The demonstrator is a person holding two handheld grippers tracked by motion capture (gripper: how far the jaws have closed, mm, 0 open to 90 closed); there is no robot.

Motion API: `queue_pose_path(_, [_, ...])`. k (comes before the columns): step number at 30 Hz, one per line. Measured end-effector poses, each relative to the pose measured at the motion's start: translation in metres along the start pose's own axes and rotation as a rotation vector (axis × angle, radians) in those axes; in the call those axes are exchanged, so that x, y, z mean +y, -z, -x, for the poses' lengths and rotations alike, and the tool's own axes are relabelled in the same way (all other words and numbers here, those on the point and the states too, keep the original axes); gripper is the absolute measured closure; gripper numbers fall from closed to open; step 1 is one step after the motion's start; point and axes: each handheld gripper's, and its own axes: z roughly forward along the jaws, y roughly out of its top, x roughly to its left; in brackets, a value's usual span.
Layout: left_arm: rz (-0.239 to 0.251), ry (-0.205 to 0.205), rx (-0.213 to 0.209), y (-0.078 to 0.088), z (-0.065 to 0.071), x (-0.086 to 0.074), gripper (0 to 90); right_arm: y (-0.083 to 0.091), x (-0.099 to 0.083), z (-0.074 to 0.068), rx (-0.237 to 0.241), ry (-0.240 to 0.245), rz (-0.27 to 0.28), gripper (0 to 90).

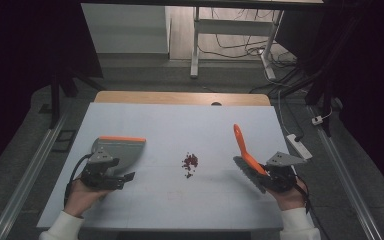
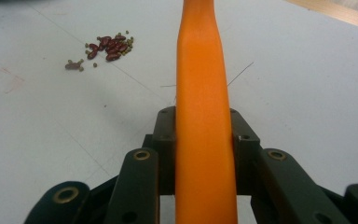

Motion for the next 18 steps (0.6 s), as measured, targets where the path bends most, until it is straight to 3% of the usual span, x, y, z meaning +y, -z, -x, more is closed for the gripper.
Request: queue_pose_path(18, [0.012,-0.029,-0.023,0.0081,0.0047,0.0031,19.3,-0.0002,0.0024,-0.0016,-0.022,0.012,-0.007,69.8])
